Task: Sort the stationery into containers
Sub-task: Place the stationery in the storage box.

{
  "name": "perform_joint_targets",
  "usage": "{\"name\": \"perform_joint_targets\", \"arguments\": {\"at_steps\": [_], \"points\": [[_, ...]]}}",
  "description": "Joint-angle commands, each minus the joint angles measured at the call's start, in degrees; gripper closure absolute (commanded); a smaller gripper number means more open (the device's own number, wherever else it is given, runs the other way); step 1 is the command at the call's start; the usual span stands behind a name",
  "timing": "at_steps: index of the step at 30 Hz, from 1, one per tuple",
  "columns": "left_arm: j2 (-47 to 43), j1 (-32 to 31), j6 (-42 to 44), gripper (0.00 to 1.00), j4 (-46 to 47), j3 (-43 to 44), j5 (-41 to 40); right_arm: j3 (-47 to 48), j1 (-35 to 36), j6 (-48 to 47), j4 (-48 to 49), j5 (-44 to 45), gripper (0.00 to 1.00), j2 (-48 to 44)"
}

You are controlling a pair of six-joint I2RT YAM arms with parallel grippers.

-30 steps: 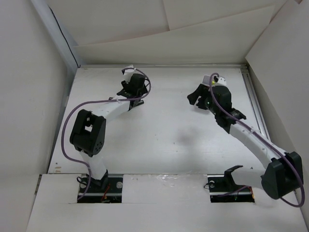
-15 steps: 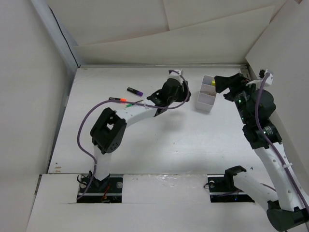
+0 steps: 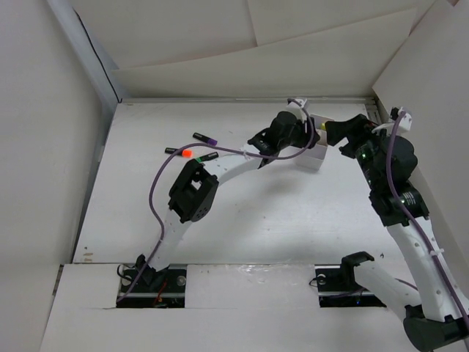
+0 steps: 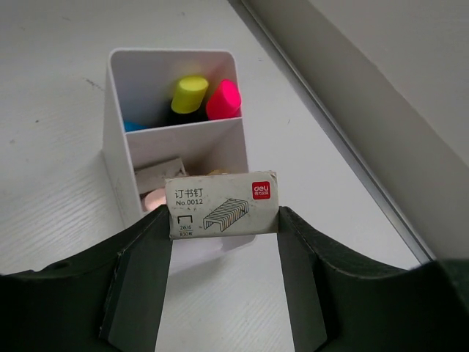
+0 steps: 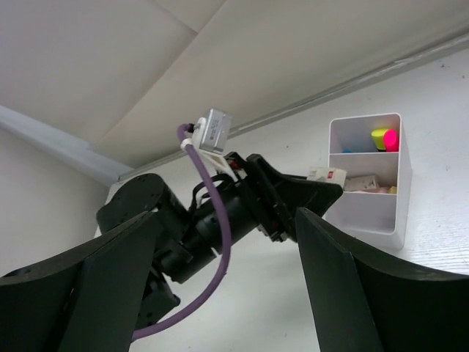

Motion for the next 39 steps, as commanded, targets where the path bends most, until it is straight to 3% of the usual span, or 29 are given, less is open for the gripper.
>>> {"name": "perform_joint_targets", "arguments": {"at_steps": [1, 5, 30, 39], "points": [[2.49, -2.43, 3.08, 0.7, 0.25, 8.7, 1.6, 0.1, -0.63, -1.22, 0.46, -1.13, 0.18, -1.31], [7.68, -3.06, 3.88, 0.69, -2.49, 16.71, 0.36, 0.09, -1.16, -1.75, 0.46, -1.13, 0.18, -2.37], [15.33, -3.06, 5.2, 0.64, -1.26, 22.61, -11.49, -2.11, -2.74, -3.33, 1.51, -5.17, 0.18, -2.9], [15.33, -3.06, 5.2, 0.52, -0.2, 22.08, -12.64, -2.63, -3.27, -3.33, 2.56, -6.84, 0.18, -2.38]]}}
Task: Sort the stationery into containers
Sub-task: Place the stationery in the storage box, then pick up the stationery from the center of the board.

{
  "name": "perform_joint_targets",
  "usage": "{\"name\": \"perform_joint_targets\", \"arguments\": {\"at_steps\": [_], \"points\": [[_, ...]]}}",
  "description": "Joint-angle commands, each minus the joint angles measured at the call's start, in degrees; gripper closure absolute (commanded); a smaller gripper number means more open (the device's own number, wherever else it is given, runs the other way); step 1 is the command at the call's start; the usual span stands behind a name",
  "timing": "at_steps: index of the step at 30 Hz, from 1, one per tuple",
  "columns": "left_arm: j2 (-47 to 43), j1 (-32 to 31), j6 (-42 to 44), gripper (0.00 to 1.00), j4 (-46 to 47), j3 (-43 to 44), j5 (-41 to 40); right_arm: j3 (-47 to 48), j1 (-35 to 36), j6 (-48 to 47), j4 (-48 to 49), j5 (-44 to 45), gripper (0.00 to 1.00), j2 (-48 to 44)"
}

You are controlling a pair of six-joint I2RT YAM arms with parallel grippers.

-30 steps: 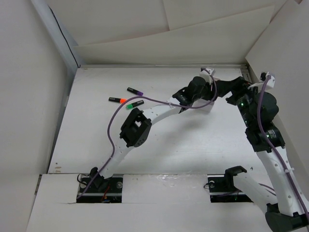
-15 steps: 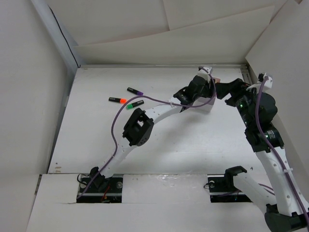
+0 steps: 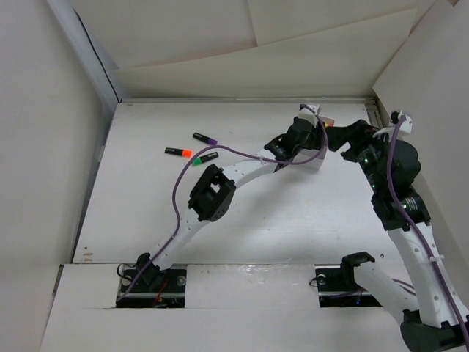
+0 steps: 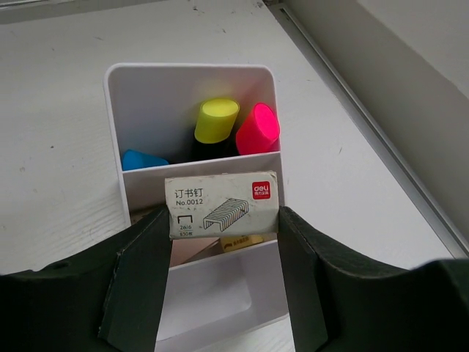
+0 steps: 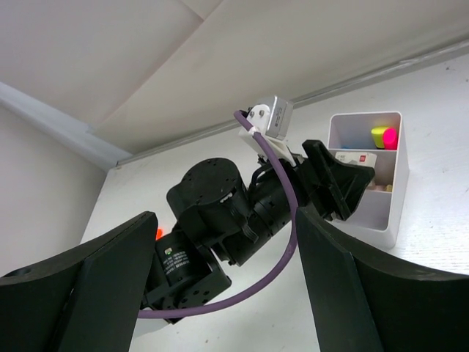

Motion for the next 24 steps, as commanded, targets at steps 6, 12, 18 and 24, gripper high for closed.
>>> {"name": "perform_joint_targets", "arguments": {"at_steps": [6, 12, 18, 24], "points": [[-1.28, -0.08, 0.76, 0.46, 2.99, 1.03, -1.36, -0.56, -0.54, -0.75, 3.01, -2.34, 0.18, 0.73], [-3.29, -0.08, 0.76, 0.35, 3.61, -0.72, -0.84, -0.56, -0.54, -0.75, 3.01, -2.87, 0.18, 0.73], [-8.74, -0.08, 0.24, 0.34, 7.81, -8.44, -0.22, -0.56, -0.54, -0.75, 3.01, -3.49, 0.18, 0.73], [-23.85, -0.08, -0.29, 0.36, 17.38, -26.99, -2.94, -1.7, -0.54, -0.75, 3.01, -3.49, 0.18, -0.41]]}}
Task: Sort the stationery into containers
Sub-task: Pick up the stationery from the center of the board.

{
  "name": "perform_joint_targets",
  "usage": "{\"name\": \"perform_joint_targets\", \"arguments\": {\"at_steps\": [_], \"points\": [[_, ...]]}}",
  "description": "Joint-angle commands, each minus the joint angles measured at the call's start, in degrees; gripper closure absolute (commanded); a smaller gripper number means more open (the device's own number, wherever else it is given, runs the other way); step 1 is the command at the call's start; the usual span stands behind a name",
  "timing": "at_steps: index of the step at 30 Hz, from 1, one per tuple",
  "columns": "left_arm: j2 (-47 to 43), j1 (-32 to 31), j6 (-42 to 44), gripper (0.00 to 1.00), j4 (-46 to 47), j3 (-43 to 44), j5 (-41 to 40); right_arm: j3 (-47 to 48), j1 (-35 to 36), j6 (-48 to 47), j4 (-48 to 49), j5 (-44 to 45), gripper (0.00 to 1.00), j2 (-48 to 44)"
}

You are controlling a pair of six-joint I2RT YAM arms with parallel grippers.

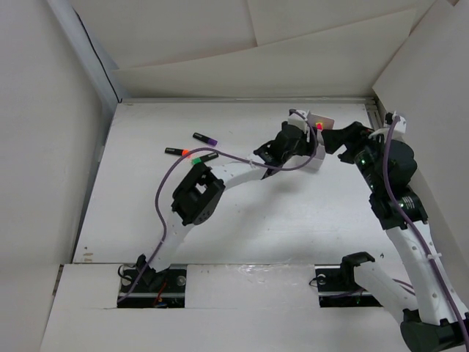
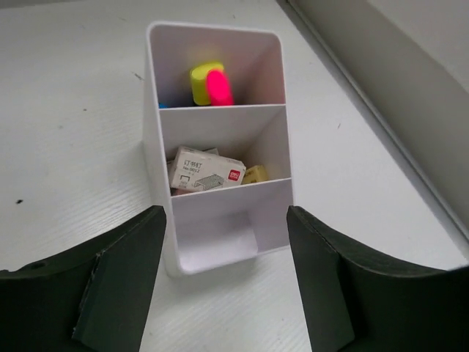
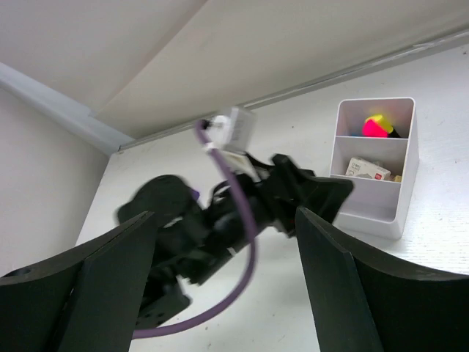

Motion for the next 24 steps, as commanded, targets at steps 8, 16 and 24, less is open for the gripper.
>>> {"name": "perform_joint_targets", "arguments": {"at_steps": [8, 16, 24], "points": [[-27.5, 3.58, -5.8, 0.4, 5.62, -22.67, -9.87, -2.01, -0.5, -0.75, 3.84, -2.36, 0.52, -1.42], [-42.88, 12.71, -13.97, 0.4, -0.62, -44.65, -17.95, -3.68, -0.5, -0.75, 4.9, -4.55, 0.93, -0.89], [-39.31, 18.61, -19.95, 0.45, -12.57, -42.32, -21.73, -4.73, -0.5, -0.75, 5.95, -6.93, 0.78, 0.96]]}}
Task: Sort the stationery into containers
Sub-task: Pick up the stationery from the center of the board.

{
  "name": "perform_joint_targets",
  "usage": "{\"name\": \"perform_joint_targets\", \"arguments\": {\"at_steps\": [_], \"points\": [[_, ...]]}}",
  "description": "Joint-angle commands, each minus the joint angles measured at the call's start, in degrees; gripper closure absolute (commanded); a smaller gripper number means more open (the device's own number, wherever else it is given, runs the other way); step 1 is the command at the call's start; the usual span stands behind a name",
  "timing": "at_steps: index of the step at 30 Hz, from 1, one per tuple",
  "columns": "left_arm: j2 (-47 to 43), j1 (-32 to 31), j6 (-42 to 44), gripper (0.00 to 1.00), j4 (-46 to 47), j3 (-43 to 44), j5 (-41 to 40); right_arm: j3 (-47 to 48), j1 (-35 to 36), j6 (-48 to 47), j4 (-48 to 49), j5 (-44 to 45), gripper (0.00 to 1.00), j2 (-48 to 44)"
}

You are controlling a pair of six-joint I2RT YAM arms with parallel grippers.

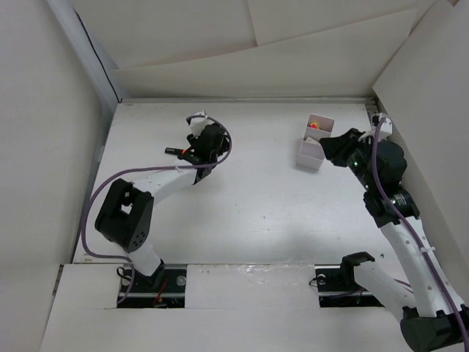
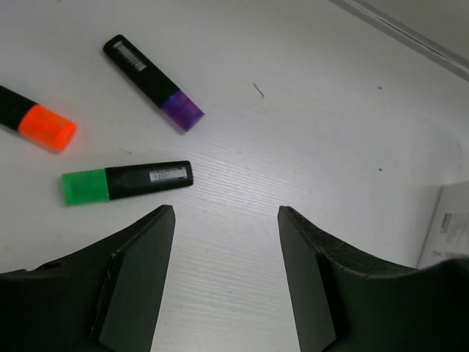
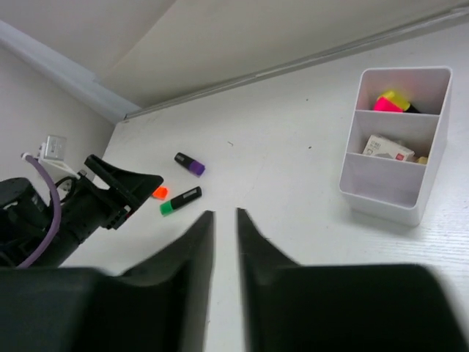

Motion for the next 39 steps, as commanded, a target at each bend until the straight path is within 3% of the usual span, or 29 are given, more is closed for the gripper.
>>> {"name": "perform_joint_targets", "arguments": {"at_steps": [1, 4, 8, 13, 17, 27, 39], "points": [[3.1, -0.1, -3.69, 0.44, -7.47, 6.92, -5.19, -0.67, -0.5, -0.38, 3.48, -1.79, 0.68, 0.76], [9.34, 1.04, -5.53, 0.41, -12.59, 13.08, -7.21, -0.67, 0.03, -0.38, 4.01, -2.49, 0.5, 1.46], [14.18, 4.46, -8.7, 0.41, -12.0, 14.5, -3.46, -0.67, 0.03, -0.91, 4.01, -3.9, 0.39, 2.87], [16.64, 9.13, -12.48, 0.42, -8.92, 13.97, 1.75, -0.67, 0.56, -0.91, 4.54, -4.78, 0.36, 3.49], [19.72, 9.13, -12.49, 0.42, -8.92, 17.64, 2.88, -0.67, 0.56, -0.91, 4.54, -4.78, 0.36, 4.01], [28.42, 9.13, -11.96, 0.42, -12.7, 26.27, 2.89, -0.67, 1.09, -0.91, 4.54, -5.31, 0.35, 4.01], [31.94, 9.13, -11.96, 0.42, -15.76, 31.72, 0.43, -1.2, 1.61, -0.91, 5.07, -4.78, 0.35, 4.01]]}}
